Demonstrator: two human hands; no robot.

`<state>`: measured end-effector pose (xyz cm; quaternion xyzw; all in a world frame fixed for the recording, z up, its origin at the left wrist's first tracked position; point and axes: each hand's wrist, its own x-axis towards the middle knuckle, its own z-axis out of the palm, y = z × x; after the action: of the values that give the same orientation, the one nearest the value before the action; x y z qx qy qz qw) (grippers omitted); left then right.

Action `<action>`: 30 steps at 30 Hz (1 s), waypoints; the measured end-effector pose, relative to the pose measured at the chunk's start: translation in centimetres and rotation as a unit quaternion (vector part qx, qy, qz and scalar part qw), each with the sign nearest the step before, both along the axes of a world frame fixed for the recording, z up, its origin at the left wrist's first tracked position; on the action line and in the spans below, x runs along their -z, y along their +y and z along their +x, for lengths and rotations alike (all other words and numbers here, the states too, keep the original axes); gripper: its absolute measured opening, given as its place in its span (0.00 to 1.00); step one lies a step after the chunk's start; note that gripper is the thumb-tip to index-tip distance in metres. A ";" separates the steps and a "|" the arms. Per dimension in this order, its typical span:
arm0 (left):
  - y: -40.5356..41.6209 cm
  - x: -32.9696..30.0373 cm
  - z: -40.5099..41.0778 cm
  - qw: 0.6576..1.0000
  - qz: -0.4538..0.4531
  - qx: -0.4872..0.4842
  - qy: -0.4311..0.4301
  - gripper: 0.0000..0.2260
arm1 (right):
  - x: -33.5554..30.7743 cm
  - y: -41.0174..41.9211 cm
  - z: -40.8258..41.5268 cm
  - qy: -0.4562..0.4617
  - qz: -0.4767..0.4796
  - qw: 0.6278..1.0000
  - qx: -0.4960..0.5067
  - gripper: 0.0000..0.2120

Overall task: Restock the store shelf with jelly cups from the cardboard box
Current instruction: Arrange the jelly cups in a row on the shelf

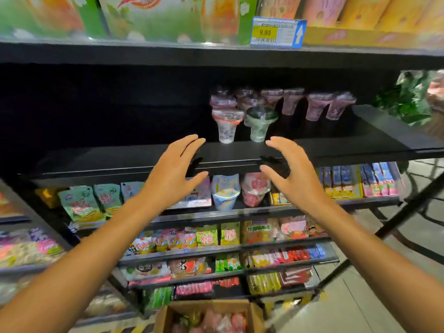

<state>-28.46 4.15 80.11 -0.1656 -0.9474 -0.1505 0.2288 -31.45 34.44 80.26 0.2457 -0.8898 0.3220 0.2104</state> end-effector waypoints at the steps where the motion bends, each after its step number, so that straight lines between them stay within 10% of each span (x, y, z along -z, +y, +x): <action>1: 0.1 0.7 0.9 1.000 -0.008 0.013 0.010 0.32 | 0.9 -0.4 1.0 -0.002 0.011 1.000 -0.018 0.25; 12: 3.8 17.8 12.3 0.992 -0.007 0.057 -0.109 0.23 | 20.1 -0.8 9.6 -0.182 0.079 0.971 -0.135 0.22; 20: 4.1 40.3 20.7 0.902 0.006 -0.024 -0.431 0.25 | 39.1 2.3 15.4 -0.484 0.142 0.860 -0.076 0.23; 30: 2.8 66.2 26.7 0.833 0.027 -0.053 -0.550 0.30 | 67.2 4.6 22.6 -0.660 0.139 0.737 0.046 0.27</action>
<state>-1.72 6.93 13.92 0.0010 -0.9200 -0.2298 -0.3176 -8.85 39.03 13.07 -0.0433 -0.8504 0.2664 -0.4516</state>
